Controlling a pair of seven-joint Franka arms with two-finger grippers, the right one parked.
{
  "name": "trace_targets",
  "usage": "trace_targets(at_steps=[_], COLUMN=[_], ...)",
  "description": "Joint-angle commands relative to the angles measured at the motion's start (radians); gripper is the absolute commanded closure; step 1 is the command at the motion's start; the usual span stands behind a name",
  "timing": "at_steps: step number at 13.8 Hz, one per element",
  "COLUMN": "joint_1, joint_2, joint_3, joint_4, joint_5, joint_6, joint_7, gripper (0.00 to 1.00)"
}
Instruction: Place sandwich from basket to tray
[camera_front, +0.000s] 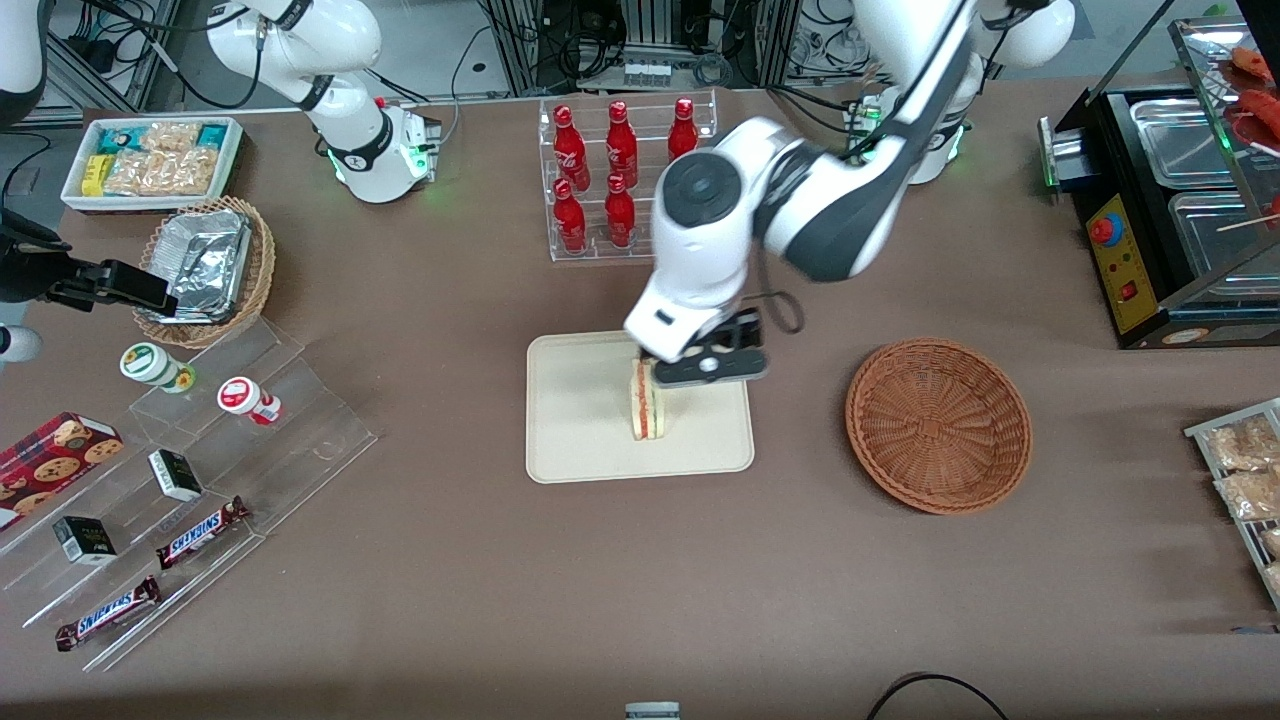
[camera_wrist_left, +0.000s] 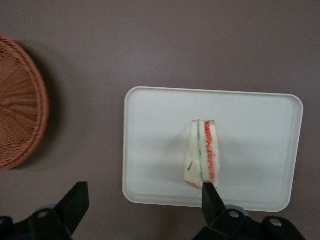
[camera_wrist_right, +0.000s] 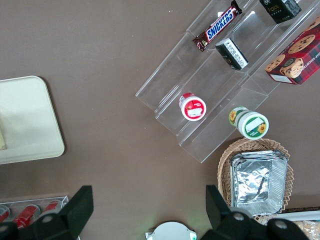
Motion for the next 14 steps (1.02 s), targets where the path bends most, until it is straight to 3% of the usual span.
trace_targets(at_steps=[1, 6, 11, 14], joint_1=[0.076, 0.246, 0.43, 0.511], joint_2=[-0.136, -0.341, -0.402, -0.417], joint_3=[-0.006, -0.006, -0.004, -0.004], joint_4=[-0.065, -0.216, -0.24, -0.243], joint_5=[-0.002, -0.008, -0.075, -0.077], joint_6=[-0.089, -0.12, -0.15, -0.184], joint_7=[0.08, 0.259, 0.482, 0.592], gripper=[0.0, 0.0, 0.0, 0.0])
